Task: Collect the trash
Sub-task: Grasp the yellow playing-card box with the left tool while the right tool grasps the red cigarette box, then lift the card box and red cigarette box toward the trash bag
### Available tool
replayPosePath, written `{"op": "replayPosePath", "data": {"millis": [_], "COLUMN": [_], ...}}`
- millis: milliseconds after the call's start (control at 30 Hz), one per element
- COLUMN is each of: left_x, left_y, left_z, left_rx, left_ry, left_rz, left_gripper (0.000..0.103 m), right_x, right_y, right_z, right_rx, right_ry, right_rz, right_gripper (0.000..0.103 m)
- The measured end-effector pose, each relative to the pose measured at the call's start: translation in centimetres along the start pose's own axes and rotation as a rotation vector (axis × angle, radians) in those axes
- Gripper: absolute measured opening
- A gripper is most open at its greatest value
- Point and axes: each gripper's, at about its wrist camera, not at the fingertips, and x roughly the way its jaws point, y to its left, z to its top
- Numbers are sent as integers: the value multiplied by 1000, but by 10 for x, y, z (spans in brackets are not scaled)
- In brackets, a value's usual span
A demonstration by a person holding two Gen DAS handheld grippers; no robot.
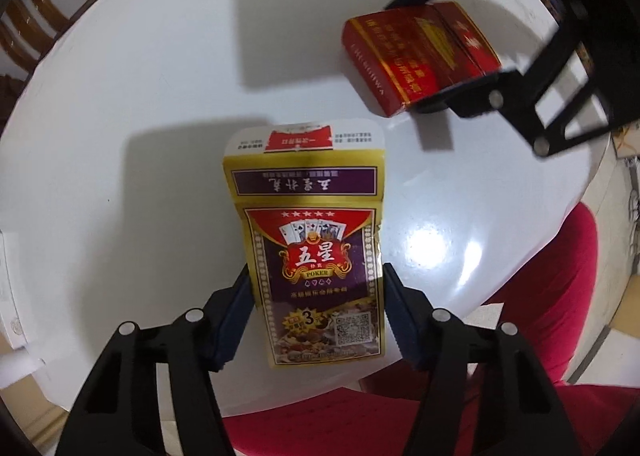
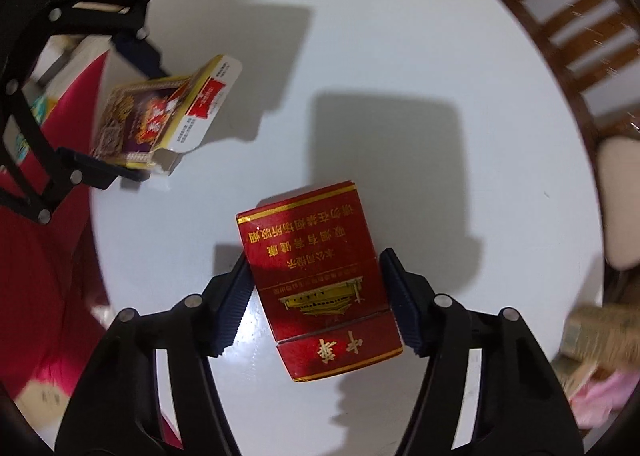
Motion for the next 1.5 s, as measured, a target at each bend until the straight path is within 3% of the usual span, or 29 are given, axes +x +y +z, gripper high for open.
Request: {"op": "replayPosePath", "data": {"millis": [133,267,300,367,600,767,1033,1200,1500], "left_x": [-4,-16,-19,-28,-61,-79,-109,-108,-91], "left_y": [12,22,22,23,16,-3,-34,-50,-75], "left_z": [2,-2,-4,-7,-20,-42,-93,-132,-175], "left_rx": [-43,-85,-88,-97,-146,-177,-227,-223,-226], "left_ry": [-52,-127,-144,-185,-359,-478,-644,-673,-658], "left_rz": [4,21,31,33,127,149,188,189,150], "left_gripper": [60,60,60,60,60,60,60,60,60], "right_x": [-7,-19,-25,-37,-87,-125,-161,-171,-173], "right_y": [4,12,12,12,43,84,139,169,228], "right_z": [-13,-29,-34,-42,-56,-56,-78,-89,-105], "right_rx": [170,319,382,478,640,666,737,758,780], "right_ry": [-72,-112,-127,-186,-351,-466,-592,-610,-626], "right_rz": [-77,-220,-238,-184,-330,-495,-508,-509,-545], "right_gripper": [62,61,61,61,61,61,61,61,61]}}
